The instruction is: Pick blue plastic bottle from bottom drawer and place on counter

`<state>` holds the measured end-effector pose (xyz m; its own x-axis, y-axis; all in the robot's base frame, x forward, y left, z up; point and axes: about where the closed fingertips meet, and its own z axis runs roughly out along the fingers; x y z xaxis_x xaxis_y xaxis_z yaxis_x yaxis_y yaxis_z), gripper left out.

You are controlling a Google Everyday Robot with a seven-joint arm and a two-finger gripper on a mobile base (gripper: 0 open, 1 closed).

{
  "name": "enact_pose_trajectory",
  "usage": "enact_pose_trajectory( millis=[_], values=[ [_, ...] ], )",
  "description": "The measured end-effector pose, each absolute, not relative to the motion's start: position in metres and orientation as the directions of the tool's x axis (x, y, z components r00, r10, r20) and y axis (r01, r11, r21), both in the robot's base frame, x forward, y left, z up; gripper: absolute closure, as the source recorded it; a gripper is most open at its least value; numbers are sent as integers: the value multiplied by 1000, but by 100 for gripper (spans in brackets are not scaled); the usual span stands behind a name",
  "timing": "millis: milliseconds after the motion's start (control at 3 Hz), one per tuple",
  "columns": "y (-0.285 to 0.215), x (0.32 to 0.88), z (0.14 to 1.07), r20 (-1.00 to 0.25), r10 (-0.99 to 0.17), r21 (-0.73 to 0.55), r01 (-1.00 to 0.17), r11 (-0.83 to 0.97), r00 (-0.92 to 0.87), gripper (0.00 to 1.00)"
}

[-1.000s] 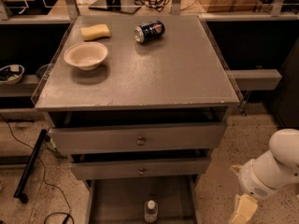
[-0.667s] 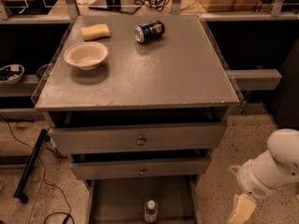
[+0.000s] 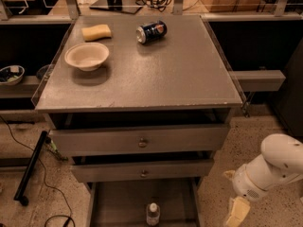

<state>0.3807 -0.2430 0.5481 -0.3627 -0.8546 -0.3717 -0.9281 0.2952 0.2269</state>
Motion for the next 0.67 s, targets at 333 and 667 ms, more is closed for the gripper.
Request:
enact_pose_trajectory(
  millis=[333,667],
  values=[
    [-234,377,514,-381,-846,281,-918,279,-374,0],
    [-226,370,489,-379,-842,328,-907,265,-383,0]
  ],
)
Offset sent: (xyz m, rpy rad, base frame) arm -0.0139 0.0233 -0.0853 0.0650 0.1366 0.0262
